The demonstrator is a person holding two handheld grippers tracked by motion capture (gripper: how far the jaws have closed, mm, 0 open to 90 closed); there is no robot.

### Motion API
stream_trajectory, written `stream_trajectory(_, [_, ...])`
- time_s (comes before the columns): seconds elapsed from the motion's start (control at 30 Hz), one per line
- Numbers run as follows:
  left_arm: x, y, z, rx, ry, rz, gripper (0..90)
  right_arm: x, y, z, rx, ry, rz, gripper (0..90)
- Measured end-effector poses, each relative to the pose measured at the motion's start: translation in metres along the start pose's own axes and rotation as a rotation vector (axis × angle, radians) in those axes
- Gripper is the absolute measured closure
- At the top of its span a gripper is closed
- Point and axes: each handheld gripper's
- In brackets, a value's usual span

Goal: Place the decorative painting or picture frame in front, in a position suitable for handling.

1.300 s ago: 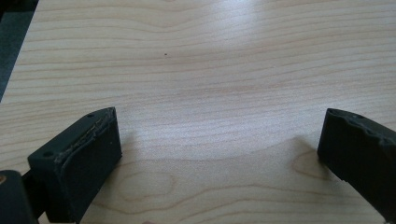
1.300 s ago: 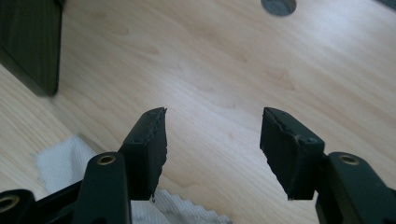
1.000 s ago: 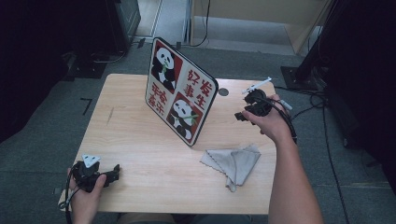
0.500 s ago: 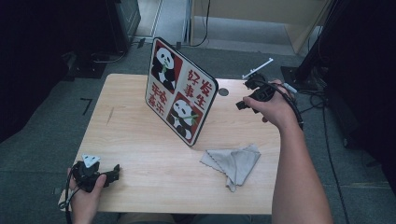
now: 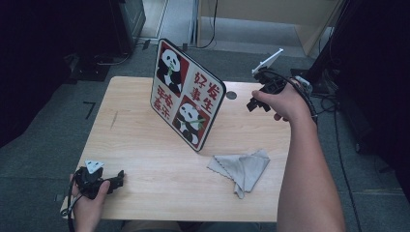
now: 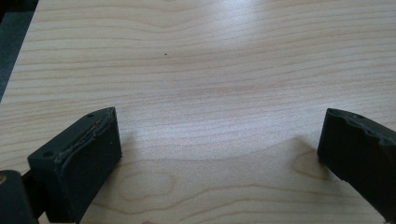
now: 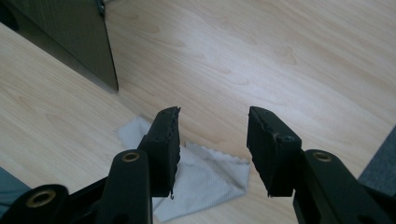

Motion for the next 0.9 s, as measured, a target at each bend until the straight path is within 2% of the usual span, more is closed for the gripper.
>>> stream_trajectory(0.03, [0.000,0.000,0.000,0.000,0.000,0.000,0.0,0.000,0.000,0.000,0.000,0.000,0.000,54.5])
stream_trajectory(0.1, [0.000,0.000,0.000,0.000,0.000,0.000,0.0,0.005,0.000,-0.003,-0.039,0.025,-0.010,54.1])
stream_trajectory(0.2, [0.000,0.000,0.000,0.000,0.000,0.000,0.0,0.007,-0.001,-0.006,-0.053,0.022,-0.002,53.9])
stream_trajectory(0.4, [0.000,0.000,0.000,0.000,0.000,0.000,0.0,0.009,-0.001,-0.004,-0.037,0.047,-0.025,53.8])
stream_trajectory(0.53, [0.000,0.000,0.000,0.000,0.000,0.000,0.0,0.013,0.003,0.003,-0.005,0.088,-0.044,53.4])
stream_trajectory(0.8, [0.000,0.000,0.000,-0.001,0.000,0.002,0.0,0.021,0.014,0.016,0.032,0.075,-0.050,53.4])
stream_trajectory(0.9, [0.000,0.000,0.000,-0.001,0.000,0.001,0.0,0.029,0.020,0.026,0.059,0.081,-0.080,53.4])
Point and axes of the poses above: each handheld gripper's, and its own axes: x roughly backward along the jaws, y roughly out of its top, z roughly to its left, and after that the axes turned 9 degrees about y, right-handed
